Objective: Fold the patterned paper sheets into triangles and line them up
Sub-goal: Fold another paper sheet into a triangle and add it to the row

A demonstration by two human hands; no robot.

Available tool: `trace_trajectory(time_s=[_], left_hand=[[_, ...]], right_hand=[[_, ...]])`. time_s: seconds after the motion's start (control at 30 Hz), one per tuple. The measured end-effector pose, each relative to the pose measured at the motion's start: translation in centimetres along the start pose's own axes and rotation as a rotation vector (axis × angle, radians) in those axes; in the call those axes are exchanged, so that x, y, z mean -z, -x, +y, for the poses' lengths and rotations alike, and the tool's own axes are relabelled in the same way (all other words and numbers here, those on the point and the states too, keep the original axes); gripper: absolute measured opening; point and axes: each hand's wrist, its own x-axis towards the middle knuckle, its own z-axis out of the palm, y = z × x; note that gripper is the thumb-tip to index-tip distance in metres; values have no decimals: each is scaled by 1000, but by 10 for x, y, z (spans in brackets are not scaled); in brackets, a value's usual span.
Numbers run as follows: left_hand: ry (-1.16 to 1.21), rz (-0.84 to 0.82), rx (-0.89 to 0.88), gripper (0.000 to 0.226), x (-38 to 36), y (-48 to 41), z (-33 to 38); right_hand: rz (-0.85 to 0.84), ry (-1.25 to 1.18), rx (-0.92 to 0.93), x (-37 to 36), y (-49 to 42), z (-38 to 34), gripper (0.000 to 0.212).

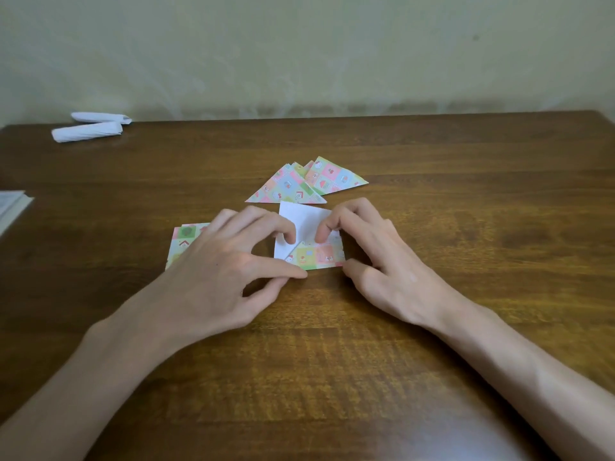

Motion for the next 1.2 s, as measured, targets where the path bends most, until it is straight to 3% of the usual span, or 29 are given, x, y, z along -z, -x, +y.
trace_trajectory(time_s=[0.2, 0.33, 0.5, 0.63, 1.2], left_hand=[[25, -5, 22, 25, 1, 2, -1], [12, -75, 58, 38, -2, 3, 1], [33, -138, 96, 47, -3, 4, 4], [29, -64, 54, 37, 5, 3, 0], [103, -28, 111, 52, 2, 4, -11]], right_hand=[[-32, 245, 119, -4, 1, 7, 42], [19, 379, 201, 1, 1, 10, 30], [13, 429, 212, 3, 2, 14, 33], [-30, 457, 200, 3, 2, 15, 37], [-94, 640, 197, -1, 1, 5, 45]])
